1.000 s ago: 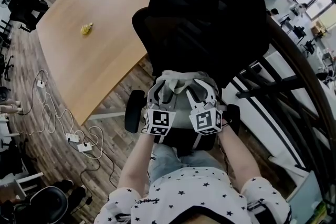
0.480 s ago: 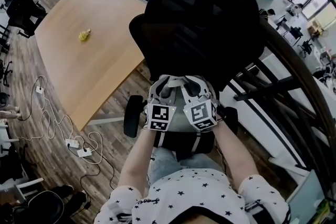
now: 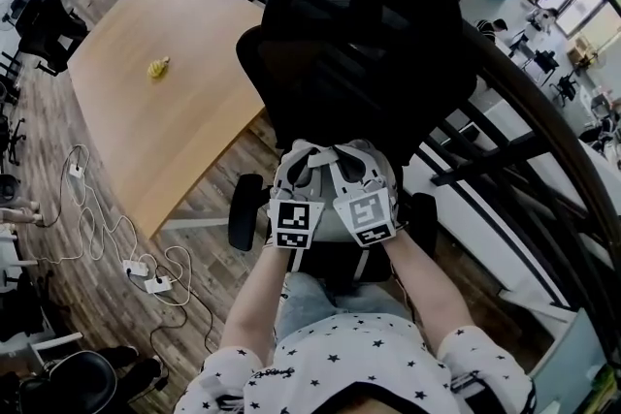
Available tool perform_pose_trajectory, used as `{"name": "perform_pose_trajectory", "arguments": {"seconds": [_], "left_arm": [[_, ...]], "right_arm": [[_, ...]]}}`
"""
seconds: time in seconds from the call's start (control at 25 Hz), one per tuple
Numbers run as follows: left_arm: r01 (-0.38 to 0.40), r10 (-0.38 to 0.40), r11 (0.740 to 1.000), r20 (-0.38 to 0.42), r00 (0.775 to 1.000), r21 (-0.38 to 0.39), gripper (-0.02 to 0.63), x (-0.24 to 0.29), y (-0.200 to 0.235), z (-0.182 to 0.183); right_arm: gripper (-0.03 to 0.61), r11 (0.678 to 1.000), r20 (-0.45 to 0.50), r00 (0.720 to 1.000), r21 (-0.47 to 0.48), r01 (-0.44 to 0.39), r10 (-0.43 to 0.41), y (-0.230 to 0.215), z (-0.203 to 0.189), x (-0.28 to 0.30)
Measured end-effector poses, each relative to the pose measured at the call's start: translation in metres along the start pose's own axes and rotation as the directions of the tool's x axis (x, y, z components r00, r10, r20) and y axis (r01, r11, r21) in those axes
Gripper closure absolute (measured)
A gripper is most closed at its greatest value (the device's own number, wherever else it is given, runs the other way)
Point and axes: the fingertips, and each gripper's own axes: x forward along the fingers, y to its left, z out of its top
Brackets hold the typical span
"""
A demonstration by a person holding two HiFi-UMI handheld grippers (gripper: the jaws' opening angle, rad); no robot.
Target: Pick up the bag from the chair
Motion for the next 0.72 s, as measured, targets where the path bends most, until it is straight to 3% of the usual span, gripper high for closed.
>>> {"name": "perform_pose_trajectory", "arguments": {"seconds": [0.4,0.72], "left_arm": [[0.012,-0.012,1.000,0.063,0.998,-0.011,0.601,-0.061,-0.036,0.021],[0.057,-0.058,0.998,0.127,0.990,0.004,0.601,-0.144,-0.067,0.034]], "right_arm": [[0.577,0.990,0.104,0.992,0.130,0.060,-0.073,0.025,0.021,-0.061],[0.577,0.980,0.137,0.979,0.154,0.126,-0.148,0.078,0.041,-0.129]]}}
